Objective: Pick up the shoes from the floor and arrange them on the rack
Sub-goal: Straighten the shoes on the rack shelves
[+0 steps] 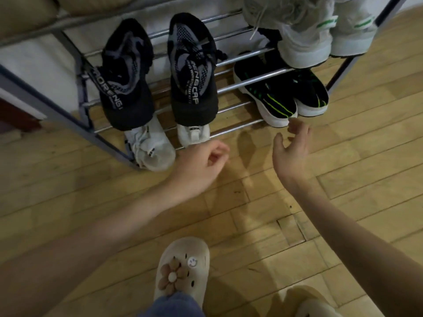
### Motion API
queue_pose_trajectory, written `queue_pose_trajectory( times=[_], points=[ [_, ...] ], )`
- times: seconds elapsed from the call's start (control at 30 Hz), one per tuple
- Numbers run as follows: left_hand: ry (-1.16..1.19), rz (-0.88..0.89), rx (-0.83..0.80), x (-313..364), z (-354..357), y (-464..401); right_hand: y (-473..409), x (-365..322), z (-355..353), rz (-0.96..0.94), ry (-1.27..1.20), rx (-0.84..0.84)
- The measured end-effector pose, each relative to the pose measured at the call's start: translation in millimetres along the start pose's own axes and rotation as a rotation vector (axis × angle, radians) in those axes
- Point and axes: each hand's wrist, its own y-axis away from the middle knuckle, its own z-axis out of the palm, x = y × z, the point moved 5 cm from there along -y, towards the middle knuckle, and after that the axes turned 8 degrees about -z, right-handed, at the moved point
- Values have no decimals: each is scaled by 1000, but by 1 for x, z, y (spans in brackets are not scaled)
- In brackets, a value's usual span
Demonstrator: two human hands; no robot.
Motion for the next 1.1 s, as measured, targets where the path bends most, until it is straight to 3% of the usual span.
queue_pose_trajectory(
  times=[0.13,0.23,0.33,0.4,0.63,0.83,1.1],
  points=[
    [18,65,326,5,-64,46,1,-63,16,-152,-138,-46],
    [-131,111,579,9,-98,52,2,-107,28,-231,-240,-87],
    [-325,193,709,10,-120,41,1,-139,39,-304,-277,-149],
    [-446,157,714,7,-130,28,-2,-153,47,-332,-254,-196],
    [-755,-141,509,-17,-143,6,-15,-170,69,-291,-108,-362],
    [-693,-161,311,-20,-159,1,-29,-173,68,-242,-85,-389],
    [-545,-200,545,-31,-159,17,-30,-180,86,-227,-132,-339]
  ],
)
